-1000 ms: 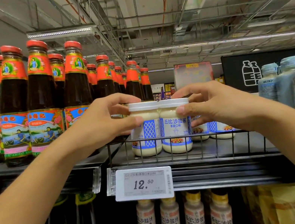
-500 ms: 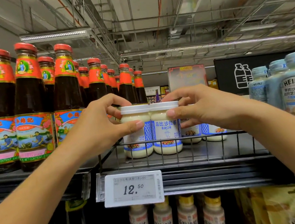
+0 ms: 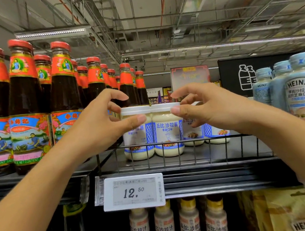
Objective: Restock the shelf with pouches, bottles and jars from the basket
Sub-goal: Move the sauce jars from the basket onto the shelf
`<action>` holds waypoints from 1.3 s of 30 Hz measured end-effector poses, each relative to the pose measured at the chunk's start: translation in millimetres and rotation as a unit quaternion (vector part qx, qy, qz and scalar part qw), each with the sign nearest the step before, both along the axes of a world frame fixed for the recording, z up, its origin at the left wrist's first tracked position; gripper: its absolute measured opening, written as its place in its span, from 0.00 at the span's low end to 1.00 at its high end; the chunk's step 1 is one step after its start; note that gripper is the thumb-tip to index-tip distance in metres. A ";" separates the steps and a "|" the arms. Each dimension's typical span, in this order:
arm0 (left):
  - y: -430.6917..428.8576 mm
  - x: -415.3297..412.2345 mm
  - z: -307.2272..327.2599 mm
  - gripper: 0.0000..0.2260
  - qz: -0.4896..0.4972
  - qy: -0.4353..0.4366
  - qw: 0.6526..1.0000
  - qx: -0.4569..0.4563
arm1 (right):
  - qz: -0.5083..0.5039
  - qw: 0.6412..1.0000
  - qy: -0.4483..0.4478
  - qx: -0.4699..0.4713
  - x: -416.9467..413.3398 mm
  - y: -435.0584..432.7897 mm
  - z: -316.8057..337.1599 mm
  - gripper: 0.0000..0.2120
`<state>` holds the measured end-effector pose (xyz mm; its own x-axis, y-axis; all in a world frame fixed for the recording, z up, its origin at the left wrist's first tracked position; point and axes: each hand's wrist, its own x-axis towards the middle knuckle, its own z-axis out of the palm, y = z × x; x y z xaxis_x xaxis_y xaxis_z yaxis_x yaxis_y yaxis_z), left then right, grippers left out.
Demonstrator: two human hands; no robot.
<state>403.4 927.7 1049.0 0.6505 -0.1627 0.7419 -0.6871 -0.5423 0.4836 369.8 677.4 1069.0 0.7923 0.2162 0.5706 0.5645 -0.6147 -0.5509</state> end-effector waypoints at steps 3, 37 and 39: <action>-2.4 -0.2 2.5 0.21 0.010 -0.052 0.997 -0.049 | -0.027 0.998 -0.046 0.012 -10.9 -4.9 0.5 0.19; -248.4 -130.7 -100.4 0.03 -0.569 0.112 0.804 -0.132 | -0.279 0.926 -0.113 0.227 -258.6 -108.8 -122.5 0.04; -272.1 -142.8 -111.7 0.03 -0.589 0.135 0.787 -0.126 | -0.302 0.919 -0.106 0.228 -279.7 -122.2 -133.0 0.02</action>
